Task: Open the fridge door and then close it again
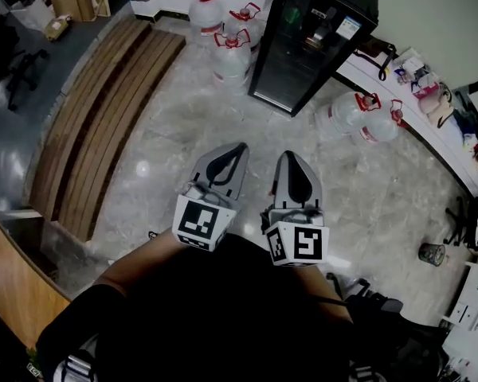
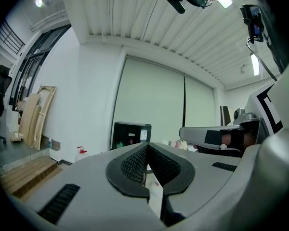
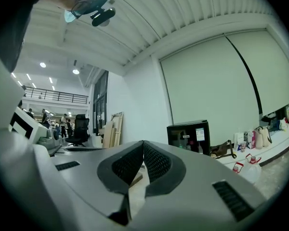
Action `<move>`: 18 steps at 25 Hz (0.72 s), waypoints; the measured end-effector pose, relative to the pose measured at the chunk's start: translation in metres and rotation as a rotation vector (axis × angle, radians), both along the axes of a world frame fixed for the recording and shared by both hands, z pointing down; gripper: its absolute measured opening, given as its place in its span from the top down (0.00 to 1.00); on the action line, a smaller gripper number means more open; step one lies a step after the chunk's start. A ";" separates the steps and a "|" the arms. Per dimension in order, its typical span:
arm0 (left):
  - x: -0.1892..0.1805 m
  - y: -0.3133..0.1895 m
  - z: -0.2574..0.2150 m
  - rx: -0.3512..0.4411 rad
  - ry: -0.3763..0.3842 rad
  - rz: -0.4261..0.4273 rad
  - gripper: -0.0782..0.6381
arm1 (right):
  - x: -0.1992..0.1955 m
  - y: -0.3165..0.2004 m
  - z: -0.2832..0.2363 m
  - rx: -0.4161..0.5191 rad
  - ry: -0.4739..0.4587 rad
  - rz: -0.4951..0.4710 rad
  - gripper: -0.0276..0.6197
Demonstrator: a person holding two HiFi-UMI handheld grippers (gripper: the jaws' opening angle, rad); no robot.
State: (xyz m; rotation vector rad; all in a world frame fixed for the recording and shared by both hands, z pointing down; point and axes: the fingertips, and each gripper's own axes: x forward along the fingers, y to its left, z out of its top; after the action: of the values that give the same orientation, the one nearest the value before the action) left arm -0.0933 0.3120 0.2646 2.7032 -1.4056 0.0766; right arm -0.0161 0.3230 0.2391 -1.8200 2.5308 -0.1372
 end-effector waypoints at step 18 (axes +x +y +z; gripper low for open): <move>-0.037 -0.129 0.034 -0.070 0.014 -0.001 0.88 | -0.035 -0.137 0.024 -0.049 0.025 0.001 0.93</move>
State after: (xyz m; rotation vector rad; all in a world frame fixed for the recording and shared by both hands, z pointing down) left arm -0.1306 0.1825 0.2986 2.6415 -1.3734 0.1053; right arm -0.0511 0.1859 0.2635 -1.8508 2.5657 -0.1788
